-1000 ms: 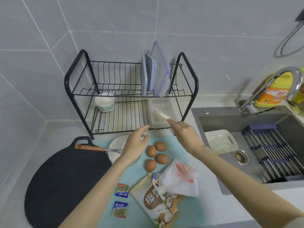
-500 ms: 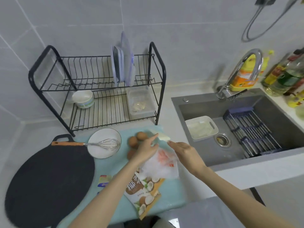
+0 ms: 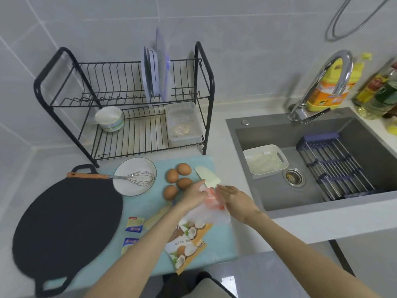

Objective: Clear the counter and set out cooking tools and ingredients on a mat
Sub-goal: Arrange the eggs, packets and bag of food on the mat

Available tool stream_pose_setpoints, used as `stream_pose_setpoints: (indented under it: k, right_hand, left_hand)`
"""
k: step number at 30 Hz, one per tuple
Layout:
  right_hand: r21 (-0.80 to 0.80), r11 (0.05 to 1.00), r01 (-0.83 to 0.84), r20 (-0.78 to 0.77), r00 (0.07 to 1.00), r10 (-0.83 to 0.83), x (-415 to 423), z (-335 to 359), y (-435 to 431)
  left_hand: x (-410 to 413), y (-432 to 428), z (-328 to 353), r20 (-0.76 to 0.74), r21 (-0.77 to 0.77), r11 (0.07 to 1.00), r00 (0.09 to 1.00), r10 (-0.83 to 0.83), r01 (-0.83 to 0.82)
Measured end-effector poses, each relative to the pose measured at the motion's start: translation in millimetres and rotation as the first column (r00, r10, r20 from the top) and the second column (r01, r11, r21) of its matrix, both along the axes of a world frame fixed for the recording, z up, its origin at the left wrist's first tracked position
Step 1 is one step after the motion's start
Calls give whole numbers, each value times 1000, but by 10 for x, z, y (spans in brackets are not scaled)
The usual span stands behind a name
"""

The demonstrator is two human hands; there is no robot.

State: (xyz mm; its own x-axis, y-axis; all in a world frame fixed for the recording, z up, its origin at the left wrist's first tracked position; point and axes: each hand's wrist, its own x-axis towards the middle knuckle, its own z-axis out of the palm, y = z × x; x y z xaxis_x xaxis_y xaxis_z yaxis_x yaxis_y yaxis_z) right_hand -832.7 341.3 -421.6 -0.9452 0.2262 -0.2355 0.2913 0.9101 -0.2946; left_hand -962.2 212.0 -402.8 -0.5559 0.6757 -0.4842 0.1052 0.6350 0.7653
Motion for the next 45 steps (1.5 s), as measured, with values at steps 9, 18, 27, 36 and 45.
stream_pose_setpoints:
  k: [9,18,27,36,45]
  right_hand:
    - [-151,976,158,-60,984,-169,3,138,-55]
    - [-250,968,-26,-232,972,-34,-150,488,-475]
    - [-328,904,-275,-290,940,180,-525,636,-1182]
    - [-387,858,-338,-158,941,299,-947,492,-2132]
    - [-380,904,-197,50,971,233,-1211,161,-2955]
  left_hand:
    - [83,-262,156,17,176,953,969,248,-247]
    - [189,-923,525,-32,314,865,907,421,-391]
    - [271,-1907,606,-8,286,721,751,660,-631]
    - [183,-3003,366,-18,193,520,527,850,-832]
    - [-86,-3624,127,-303,24,775,734,608,-632]
